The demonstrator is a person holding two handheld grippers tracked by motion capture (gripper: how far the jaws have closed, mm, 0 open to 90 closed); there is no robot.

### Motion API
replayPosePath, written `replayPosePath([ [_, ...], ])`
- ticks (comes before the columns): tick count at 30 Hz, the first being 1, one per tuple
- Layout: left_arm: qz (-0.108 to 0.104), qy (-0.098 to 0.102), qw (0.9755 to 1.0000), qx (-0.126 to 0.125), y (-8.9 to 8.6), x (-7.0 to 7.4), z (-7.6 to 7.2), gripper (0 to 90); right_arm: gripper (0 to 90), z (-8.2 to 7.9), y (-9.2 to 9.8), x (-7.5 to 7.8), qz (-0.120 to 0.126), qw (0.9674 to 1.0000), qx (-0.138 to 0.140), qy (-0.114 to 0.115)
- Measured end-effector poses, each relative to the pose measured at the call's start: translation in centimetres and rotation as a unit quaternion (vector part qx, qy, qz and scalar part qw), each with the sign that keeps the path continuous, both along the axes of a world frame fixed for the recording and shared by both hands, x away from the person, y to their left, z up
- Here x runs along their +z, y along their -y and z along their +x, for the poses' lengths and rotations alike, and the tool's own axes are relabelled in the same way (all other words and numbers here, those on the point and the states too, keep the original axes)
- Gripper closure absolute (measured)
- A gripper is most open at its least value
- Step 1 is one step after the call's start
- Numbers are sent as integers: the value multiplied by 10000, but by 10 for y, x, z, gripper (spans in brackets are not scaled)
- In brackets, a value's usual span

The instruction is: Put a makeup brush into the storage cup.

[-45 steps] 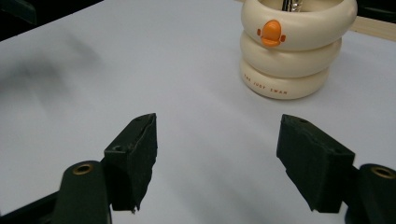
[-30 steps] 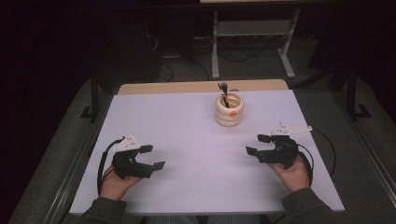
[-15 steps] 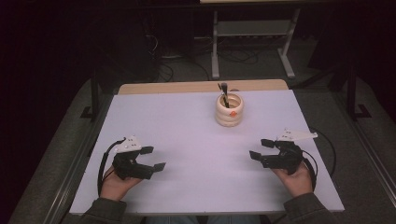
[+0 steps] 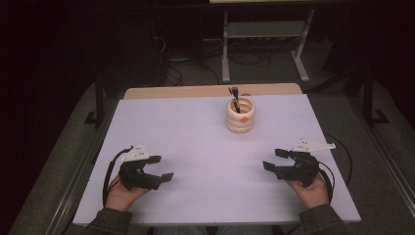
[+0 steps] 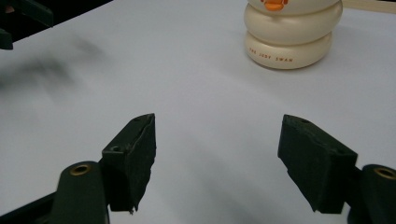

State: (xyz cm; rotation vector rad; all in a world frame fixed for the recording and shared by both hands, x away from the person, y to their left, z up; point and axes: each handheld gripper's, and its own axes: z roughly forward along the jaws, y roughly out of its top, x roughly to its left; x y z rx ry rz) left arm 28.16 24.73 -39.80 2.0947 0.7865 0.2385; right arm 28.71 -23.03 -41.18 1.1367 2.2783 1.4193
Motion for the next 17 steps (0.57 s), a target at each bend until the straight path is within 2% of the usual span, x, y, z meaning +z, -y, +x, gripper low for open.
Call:
replayPosePath([
  [17,94,-94,9999,-109,4,-5,2,193,267,-6,3,-2,54,10000,25,64],
])
